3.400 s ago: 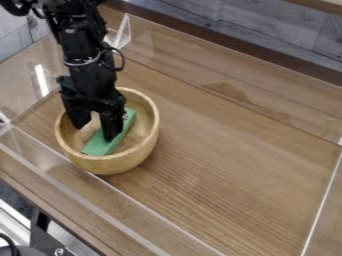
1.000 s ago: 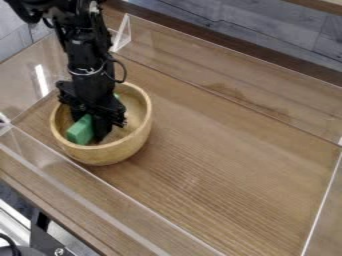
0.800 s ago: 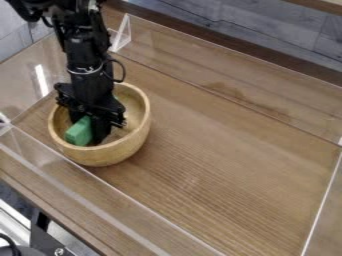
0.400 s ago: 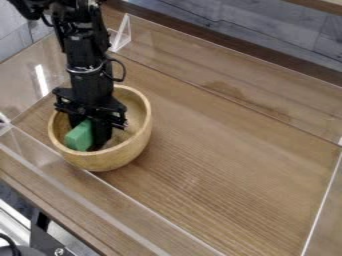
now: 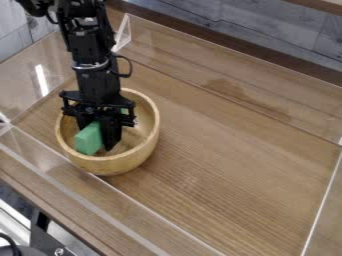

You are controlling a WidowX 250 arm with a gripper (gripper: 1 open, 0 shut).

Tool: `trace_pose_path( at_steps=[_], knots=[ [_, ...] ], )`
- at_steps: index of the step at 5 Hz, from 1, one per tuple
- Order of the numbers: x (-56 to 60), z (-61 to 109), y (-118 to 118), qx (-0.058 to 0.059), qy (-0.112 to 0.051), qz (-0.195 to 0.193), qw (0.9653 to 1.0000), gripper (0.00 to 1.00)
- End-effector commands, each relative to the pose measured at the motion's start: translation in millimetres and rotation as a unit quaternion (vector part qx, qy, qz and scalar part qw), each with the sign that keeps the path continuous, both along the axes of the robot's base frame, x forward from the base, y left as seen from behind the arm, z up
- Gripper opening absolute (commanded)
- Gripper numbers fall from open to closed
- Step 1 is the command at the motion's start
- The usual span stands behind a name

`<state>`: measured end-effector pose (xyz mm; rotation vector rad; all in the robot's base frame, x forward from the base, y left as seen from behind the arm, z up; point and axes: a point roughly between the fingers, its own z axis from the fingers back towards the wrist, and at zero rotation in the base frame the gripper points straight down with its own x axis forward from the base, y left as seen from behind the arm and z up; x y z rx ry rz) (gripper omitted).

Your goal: Move green stick from inside the wooden bowl to the table next to it

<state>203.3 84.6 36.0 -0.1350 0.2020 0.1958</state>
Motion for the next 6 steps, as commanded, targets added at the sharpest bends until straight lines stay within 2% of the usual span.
trace_pose_path(
  at_steps=[1, 2, 4, 5, 6],
  knots=[
    [12.3, 25.4, 0, 0.005, -0.028, 0.008, 0.9996, 0.00],
    [17.1, 41.4, -5, -0.009, -0.032, 0.011, 0.9994, 0.00],
    [41.4, 86.2, -33, -0.049, -0.044, 0.026, 0.9975, 0.00],
    [60.5, 96.9, -66, -0.061, -0.048, 0.032, 0.9965, 0.00],
    [66.1, 92.6, -101, -0.062, -0.050, 0.014, 0.9967, 0.00]
  ],
)
